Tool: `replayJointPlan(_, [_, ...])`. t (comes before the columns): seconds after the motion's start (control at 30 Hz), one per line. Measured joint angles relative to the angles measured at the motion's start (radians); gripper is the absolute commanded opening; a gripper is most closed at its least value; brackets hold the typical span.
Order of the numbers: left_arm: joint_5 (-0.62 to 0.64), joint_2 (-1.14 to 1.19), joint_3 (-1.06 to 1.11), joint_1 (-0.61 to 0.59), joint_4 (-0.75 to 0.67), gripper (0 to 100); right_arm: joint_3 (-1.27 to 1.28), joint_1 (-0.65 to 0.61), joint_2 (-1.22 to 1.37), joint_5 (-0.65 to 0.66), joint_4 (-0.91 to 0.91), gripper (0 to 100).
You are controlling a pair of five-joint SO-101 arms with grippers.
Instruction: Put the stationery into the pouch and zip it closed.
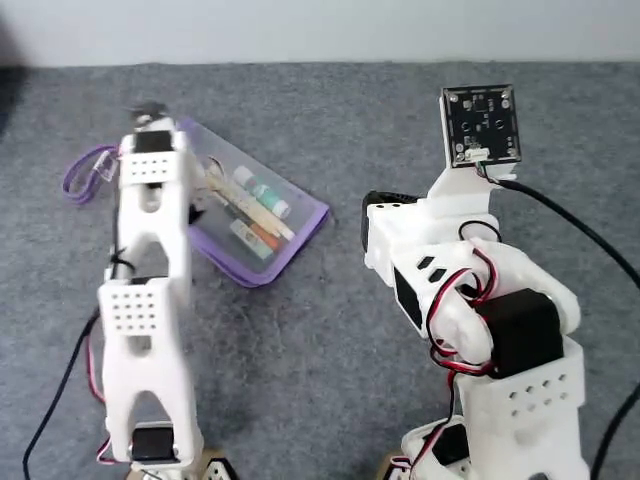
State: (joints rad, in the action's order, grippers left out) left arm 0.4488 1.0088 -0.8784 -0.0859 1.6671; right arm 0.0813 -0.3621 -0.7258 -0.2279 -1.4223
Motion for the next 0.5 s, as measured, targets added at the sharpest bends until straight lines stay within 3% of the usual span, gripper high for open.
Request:
replayJointPlan(0.2, [-0.003, 0.025, -0.032, 0.107, 0.055, 1, 0.0, 0.0, 0.0, 0.0, 0.0, 0.8])
replayJointPlan(0.5, [0.094, -0.118, 0.229, 0.376, 0.055, 1, 0.0, 0.009, -0.069, 0.0, 0.0, 0.8])
